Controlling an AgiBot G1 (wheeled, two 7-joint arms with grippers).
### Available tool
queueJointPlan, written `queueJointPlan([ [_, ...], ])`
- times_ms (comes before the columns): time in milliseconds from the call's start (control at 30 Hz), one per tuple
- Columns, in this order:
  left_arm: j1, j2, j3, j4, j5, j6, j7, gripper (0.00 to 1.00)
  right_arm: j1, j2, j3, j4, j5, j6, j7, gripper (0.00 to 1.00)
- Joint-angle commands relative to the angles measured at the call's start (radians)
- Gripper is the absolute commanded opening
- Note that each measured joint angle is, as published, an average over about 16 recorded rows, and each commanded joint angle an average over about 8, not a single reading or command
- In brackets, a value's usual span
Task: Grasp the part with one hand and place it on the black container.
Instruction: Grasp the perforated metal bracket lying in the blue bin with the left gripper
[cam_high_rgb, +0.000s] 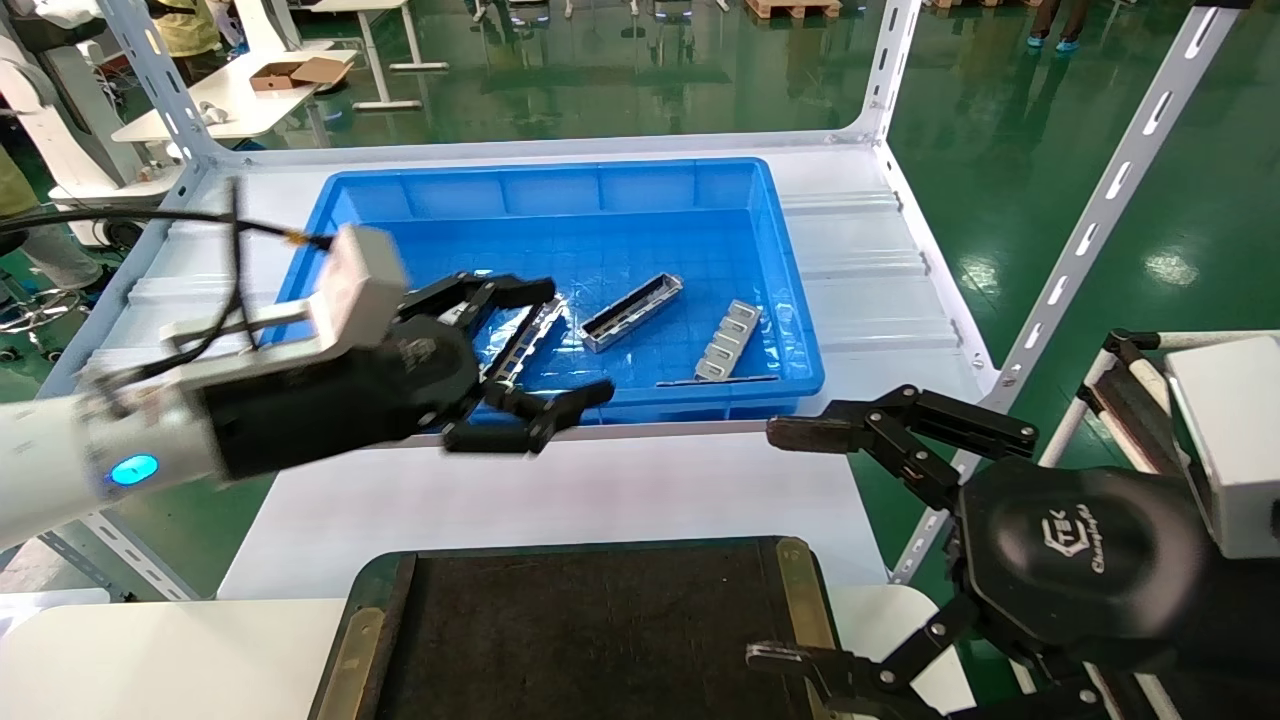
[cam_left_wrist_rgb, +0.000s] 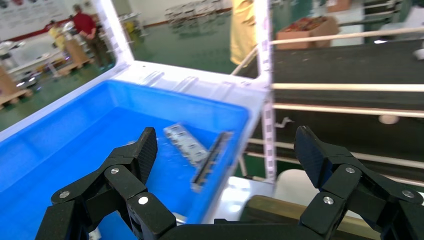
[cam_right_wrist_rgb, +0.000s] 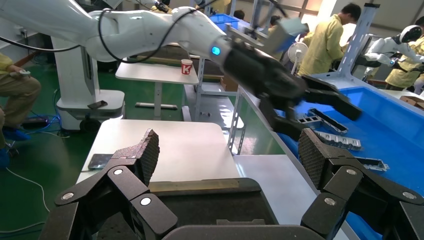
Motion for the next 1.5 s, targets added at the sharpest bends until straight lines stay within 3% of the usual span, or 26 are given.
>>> queueJointPlan([
  [33,-0.028,0.033,0.015,0.041,0.033,-0.027,0.009,1.0,0.0,0.0,0.0,0.0,0.0,0.0,0.0,1.0],
  [700,-0.296,0.389,0.108,0.642,0.214,-0.258,0.187,1.0,0.0,0.0,-0.001,0.0,0.0,0.0,0.0,1.0],
  [1133,-0.326,0.442,0.135,0.786,0.195,-0.347,0.222,1.0,0.0,0.0,-0.001,0.0,0.001,0.0,0.0,1.0],
  [1167,-0.326,0.442,0.139,0.787,0.192,-0.352,0.219,1.0,0.0,0.0,-0.001,0.0,0.001,0.0,0.0,0.97],
  [1200,-0.326,0.443,0.143,0.788,0.189,-0.358,0.215,0.98,0.0,0.0,-0.001,0.0,0.001,0.0,0.0,0.88],
  [1233,-0.325,0.444,0.147,0.788,0.186,-0.364,0.211,0.91,0.0,0.0,-0.001,0.0,0.001,0.0,0.0,0.76],
  [1433,-0.321,0.445,0.18,0.78,0.173,-0.396,0.18,0.16,0.0,0.0,-0.001,0.0,0.001,0.0,-0.001,0.03],
  [1500,-0.319,0.446,0.192,0.774,0.168,-0.405,0.17,0.0,0.0,0.0,-0.001,0.0,0.001,0.0,-0.001,0.0],
])
